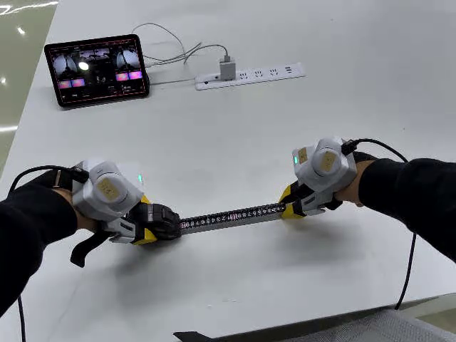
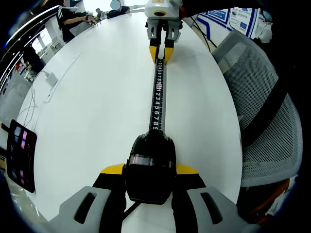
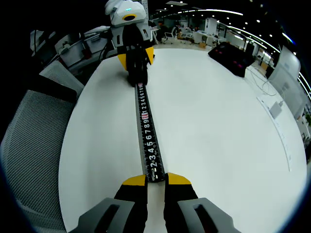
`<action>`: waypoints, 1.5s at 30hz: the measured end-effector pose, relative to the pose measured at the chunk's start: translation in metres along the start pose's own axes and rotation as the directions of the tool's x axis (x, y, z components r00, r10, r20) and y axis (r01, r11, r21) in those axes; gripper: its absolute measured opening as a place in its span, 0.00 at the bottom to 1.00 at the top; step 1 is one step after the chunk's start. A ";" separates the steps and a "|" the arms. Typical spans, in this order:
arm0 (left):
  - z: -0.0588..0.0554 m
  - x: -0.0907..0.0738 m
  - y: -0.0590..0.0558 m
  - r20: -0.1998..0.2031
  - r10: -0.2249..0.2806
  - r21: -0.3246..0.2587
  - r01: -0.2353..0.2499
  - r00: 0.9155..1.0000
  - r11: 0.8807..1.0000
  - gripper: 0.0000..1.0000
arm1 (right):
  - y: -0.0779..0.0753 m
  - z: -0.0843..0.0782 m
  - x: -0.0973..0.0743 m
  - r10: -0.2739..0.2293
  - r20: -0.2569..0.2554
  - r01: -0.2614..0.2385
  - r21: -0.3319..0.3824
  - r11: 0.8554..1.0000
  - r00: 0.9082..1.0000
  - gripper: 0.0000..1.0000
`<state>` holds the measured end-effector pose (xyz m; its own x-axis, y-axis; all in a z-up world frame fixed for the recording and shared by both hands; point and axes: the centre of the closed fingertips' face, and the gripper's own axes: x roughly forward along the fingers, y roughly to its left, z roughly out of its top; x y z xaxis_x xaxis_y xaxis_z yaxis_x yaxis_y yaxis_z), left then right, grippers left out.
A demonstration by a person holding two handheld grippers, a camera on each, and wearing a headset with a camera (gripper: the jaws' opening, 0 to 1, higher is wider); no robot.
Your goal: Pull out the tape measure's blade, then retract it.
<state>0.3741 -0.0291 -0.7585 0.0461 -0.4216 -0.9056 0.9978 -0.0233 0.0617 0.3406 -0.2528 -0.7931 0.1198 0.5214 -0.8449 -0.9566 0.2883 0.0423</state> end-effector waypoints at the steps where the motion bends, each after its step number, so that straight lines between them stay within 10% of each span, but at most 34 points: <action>1: 0.000 0.000 0.000 0.000 0.000 -0.001 0.000 1.000 1.000 0.30 | 0.000 -0.001 0.000 -0.001 -0.001 0.001 0.010 1.000 1.000 0.07; 45: -0.001 0.000 0.000 -0.002 0.002 0.003 -0.002 1.000 1.000 0.30 | 0.001 -0.013 -0.012 -0.010 -0.011 0.010 0.010 1.000 1.000 0.07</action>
<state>0.3738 -0.0282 -0.7586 0.0479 -0.4203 -0.9061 0.9976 -0.0255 0.0645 0.3351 -0.2688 -0.7900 0.1263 0.5096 -0.8511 -0.9528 0.3012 0.0390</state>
